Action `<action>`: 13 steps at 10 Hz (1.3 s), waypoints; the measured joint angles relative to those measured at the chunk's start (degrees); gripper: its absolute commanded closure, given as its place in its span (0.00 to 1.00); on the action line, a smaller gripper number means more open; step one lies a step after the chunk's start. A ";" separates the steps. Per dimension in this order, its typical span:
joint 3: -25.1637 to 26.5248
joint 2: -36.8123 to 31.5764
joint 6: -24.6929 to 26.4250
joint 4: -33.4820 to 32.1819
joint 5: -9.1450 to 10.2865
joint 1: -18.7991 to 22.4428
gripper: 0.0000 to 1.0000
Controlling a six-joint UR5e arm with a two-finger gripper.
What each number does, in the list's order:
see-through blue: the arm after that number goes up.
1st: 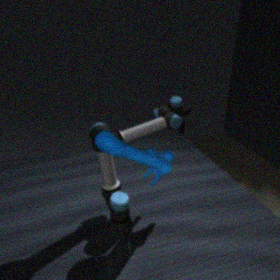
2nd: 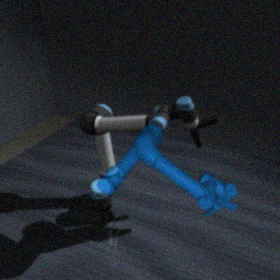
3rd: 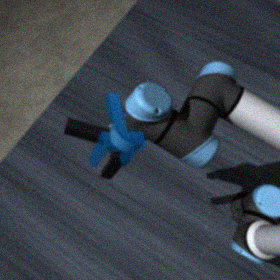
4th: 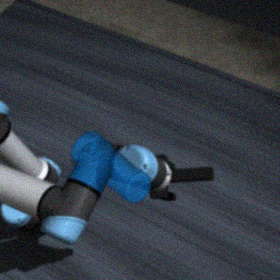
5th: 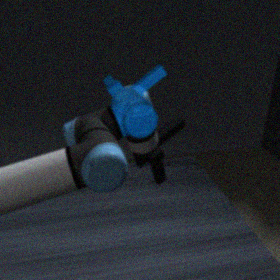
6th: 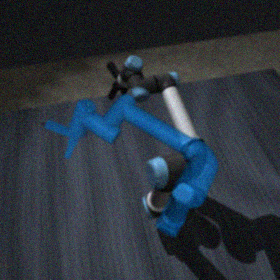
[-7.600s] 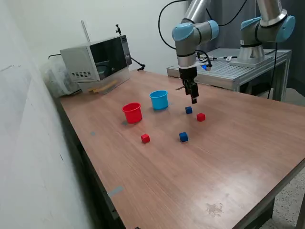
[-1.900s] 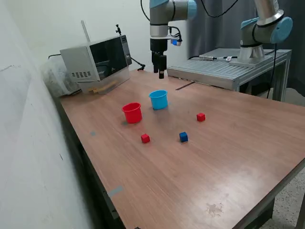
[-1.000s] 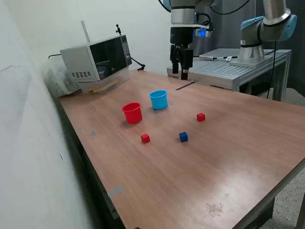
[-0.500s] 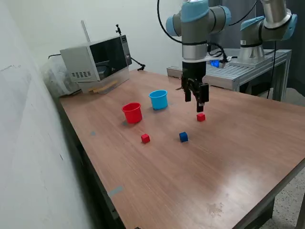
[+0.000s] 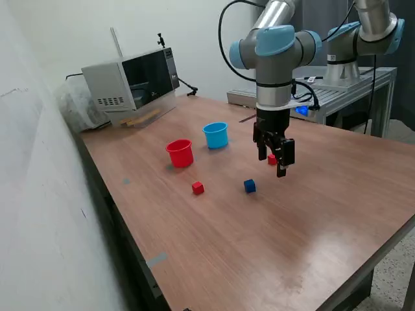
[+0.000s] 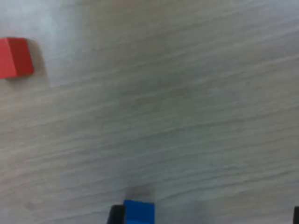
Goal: Place red objects in the red bin, and blue objects in the blue bin.
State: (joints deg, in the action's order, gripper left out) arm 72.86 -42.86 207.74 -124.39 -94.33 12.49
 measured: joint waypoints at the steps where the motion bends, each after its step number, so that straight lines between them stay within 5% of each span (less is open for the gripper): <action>1: -0.22 0.58 0.02 -0.55 -0.03 -0.52 0.00; 8: -0.78 4.07 0.03 -4.38 -0.08 -4.76 0.00; 9: -0.77 4.31 0.03 -4.72 -0.07 -4.81 1.00; 13: -0.25 4.52 -0.25 -5.38 -0.10 -4.84 1.00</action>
State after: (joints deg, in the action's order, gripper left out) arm 72.61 -38.34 207.49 -129.76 -94.43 7.65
